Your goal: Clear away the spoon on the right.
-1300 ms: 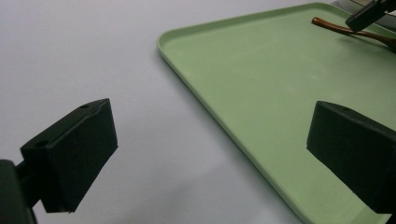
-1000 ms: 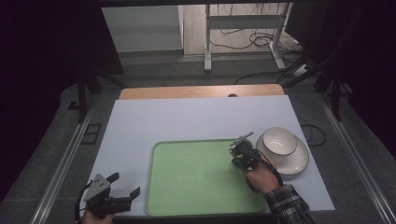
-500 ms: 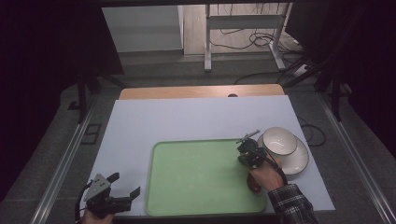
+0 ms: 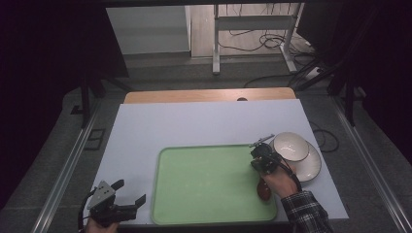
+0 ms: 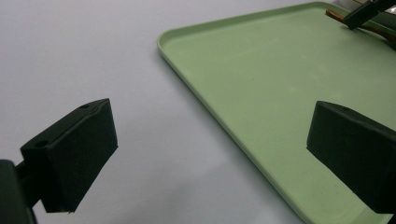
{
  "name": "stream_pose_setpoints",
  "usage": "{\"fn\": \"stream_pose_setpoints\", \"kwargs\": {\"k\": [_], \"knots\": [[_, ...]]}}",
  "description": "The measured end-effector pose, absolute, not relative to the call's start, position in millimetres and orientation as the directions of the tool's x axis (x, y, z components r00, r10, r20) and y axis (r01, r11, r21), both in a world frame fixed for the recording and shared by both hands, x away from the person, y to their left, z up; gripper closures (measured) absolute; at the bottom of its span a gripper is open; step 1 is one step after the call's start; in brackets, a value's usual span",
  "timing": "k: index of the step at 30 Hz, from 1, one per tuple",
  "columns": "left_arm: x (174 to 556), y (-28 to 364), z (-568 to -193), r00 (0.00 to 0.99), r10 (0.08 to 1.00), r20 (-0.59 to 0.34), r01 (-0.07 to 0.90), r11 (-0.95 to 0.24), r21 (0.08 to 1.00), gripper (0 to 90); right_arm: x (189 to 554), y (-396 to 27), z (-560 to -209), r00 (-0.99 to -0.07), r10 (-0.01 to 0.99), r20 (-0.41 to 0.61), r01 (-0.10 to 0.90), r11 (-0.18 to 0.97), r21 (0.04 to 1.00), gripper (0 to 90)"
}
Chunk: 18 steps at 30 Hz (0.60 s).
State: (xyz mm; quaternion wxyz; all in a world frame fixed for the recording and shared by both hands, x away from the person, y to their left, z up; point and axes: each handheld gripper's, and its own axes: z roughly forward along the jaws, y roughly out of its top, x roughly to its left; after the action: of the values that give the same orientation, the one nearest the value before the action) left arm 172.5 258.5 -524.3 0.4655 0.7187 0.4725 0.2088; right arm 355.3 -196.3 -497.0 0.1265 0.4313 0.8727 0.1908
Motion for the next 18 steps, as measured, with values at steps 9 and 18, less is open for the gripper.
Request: {"fn": "stream_pose_setpoints", "kwargs": {"k": [9, 18], "knots": [[172.6, 258.5, -524.4, 0.466, 0.874, -0.14, 0.485, -0.12, 0.866, 1.3, 353.9, -194.8, -496.3, -0.603, 0.796, -0.05, 0.696, 0.555, 0.456, 86.4], [172.6, 258.4, -524.4, 0.466, 0.874, -0.139, 0.485, -0.122, 0.866, 1.3, 352.6, -194.8, -494.1, -0.61, 0.791, -0.042, 0.688, 0.556, 0.466, 83.3]]}}
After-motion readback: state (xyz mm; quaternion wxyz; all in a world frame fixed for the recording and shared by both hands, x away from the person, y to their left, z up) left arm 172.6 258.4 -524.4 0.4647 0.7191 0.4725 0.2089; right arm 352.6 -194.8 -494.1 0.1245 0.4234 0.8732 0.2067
